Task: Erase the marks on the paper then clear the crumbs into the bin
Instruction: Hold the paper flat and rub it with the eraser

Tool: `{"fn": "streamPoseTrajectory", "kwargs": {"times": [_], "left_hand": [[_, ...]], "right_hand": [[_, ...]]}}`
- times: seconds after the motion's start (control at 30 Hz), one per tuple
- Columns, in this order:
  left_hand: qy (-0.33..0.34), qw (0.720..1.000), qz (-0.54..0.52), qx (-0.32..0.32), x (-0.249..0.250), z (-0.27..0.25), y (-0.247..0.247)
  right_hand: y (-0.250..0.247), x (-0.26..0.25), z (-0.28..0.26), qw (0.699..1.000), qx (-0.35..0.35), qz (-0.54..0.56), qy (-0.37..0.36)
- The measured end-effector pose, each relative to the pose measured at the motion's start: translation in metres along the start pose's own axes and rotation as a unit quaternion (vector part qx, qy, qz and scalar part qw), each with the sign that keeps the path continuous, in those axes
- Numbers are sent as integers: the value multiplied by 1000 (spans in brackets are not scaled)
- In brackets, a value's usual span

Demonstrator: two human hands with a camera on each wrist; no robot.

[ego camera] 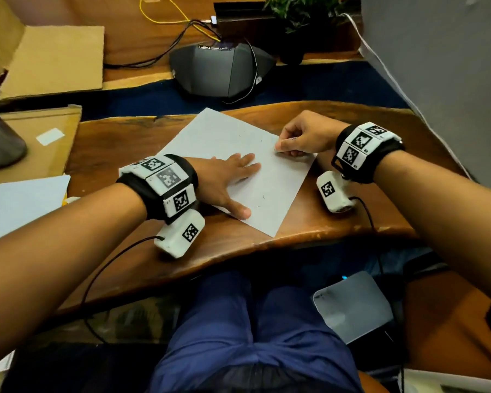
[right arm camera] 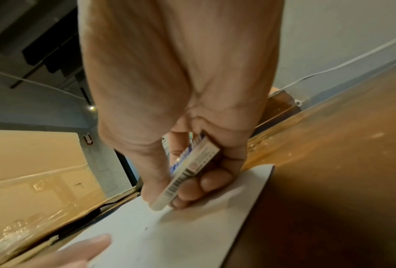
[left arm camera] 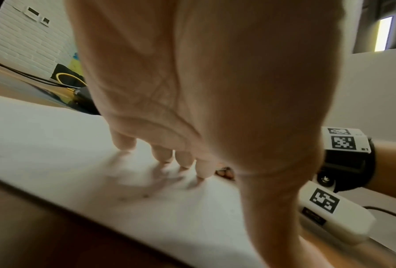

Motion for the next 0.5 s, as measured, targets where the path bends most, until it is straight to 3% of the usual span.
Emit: {"fn": "streamPoseTrajectory", "kwargs": {"times": [0.27,0.4,0.5], "left_hand": [[16,996,-45,82,-5,9,-19],[-22,997,-38,70,-3,11,-19],[-51,997,-11,58,7,9,-17]], "right_hand": [[-2,-17,-18,989,49,-120,-76],[3,-31,-35,980,84,-126,-130],[-1,-30,-32,977,125,-136,-105]]}}
Point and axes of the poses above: each hand's wrist, its own z-axis towards the middle knuckle, its own y-axis out of the palm, x = y × z, the point moved 7 cm from there along z, towards the middle knuckle, and after that the axes turned 7 degrees about x, right-handed, at the moved point
